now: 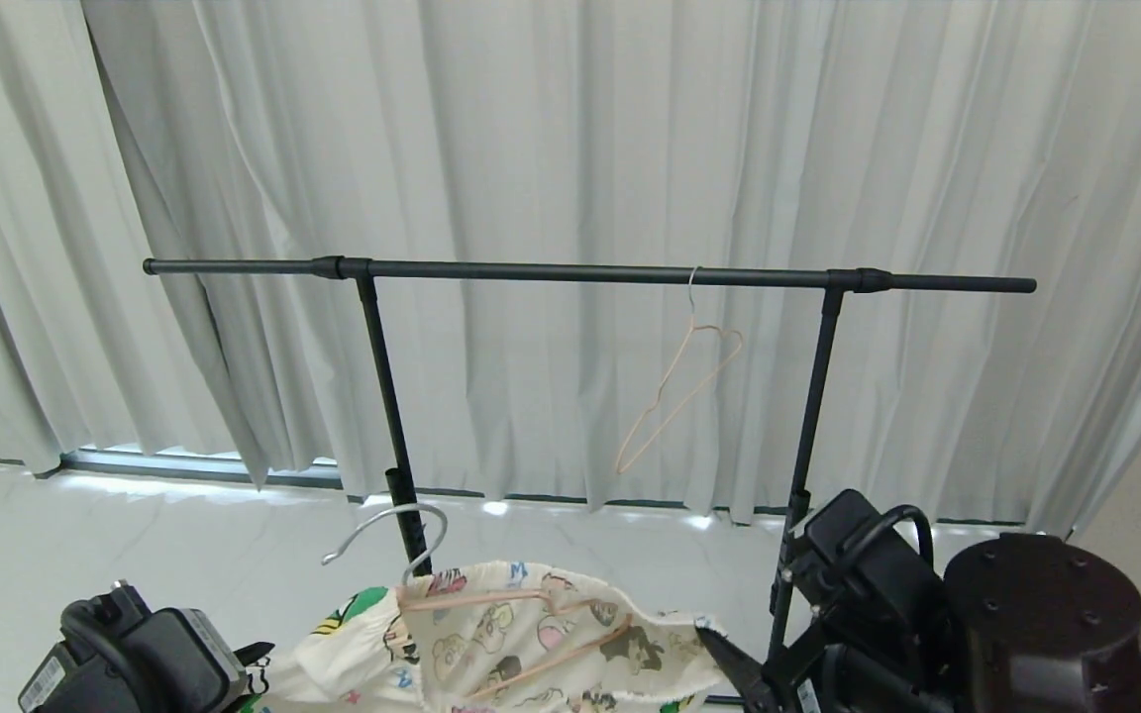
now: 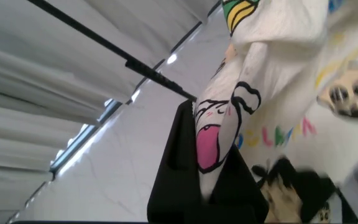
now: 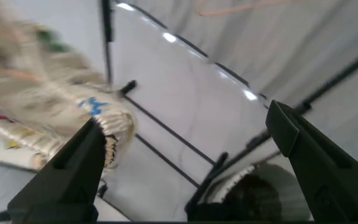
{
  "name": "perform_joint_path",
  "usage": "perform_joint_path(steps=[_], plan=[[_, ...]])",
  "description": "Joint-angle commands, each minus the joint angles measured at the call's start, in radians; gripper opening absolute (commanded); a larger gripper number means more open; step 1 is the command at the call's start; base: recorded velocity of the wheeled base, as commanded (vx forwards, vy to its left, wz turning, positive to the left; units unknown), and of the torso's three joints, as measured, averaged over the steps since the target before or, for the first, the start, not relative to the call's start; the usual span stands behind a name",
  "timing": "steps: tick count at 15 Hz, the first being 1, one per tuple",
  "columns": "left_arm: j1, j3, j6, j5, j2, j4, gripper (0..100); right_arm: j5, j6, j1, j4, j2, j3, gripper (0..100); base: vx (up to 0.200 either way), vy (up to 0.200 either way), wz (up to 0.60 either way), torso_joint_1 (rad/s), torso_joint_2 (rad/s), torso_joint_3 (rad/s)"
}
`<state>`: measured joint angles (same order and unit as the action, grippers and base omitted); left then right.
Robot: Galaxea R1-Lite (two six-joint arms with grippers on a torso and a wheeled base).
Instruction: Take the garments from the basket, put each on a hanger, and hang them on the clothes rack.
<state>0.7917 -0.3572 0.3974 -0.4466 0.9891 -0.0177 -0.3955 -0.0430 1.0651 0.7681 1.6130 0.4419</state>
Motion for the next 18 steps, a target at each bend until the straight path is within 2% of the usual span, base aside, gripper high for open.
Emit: perform_joint_path(steps=[1,4,6,7,10,11,12,13,15,18], plan=[[0.001,-0.006,-0.028,0.002,0.008,-0.005,0,0.032,0.002,0.127,0.0,-0.007,0.0,100,0.0,0.0,0.0,0.0,0.0,0.0],[0.014,0.003,-0.057,0.028,0.0,-0.065,0,0.103,0.034,0.213,-0.001,0.001,0.0,100,0.0,0.0,0.0,0.0,0.0,0.0],[0.043,0.015,-0.049,0.105,-0.021,-0.067,0,0.133,0.107,0.208,-0.001,0.001,0.001,100,0.0,0.0,0.0,0.0,0.0,0.0],[0.078,0.034,-0.046,0.124,-0.032,-0.067,0,0.141,0.117,0.207,-0.003,0.001,0.001,100,0.0,0.0,0.0,0.0,0.0,0.0],[0.233,0.073,-0.046,0.126,-0.052,-0.067,0,0.179,0.149,0.207,-0.004,0.002,0.001,100,0.0,0.0,0.0,0.0,0.0,0.0],[0.265,0.075,-0.048,0.126,-0.052,-0.067,0,0.218,0.18,0.208,-0.003,0.002,0.003,100,0.0,0.0,0.0,0.0,0.0,0.0],[0.265,0.075,-0.048,0.126,-0.052,-0.067,0,0.218,0.18,0.208,-0.003,0.002,0.003,100,0.0,0.0,0.0,0.0,0.0,0.0],[0.327,0.069,-0.048,0.126,-0.047,-0.067,0,0.336,0.287,0.211,-0.003,0.022,0.011,100,0.0,0.0,0.0,0.0,0.0,0.0],[0.363,0.07,-0.046,0.126,-0.049,-0.067,0,0.368,0.313,0.23,-0.004,0.056,0.04,100,0.0,0.0,0.0,0.0,0.0,0.0],[0.374,0.069,-0.045,0.126,-0.046,-0.067,0,0.369,0.311,0.25,-0.004,0.097,0.086,100,0.0,0.0,0.0,0.0,0.0,0.0]])
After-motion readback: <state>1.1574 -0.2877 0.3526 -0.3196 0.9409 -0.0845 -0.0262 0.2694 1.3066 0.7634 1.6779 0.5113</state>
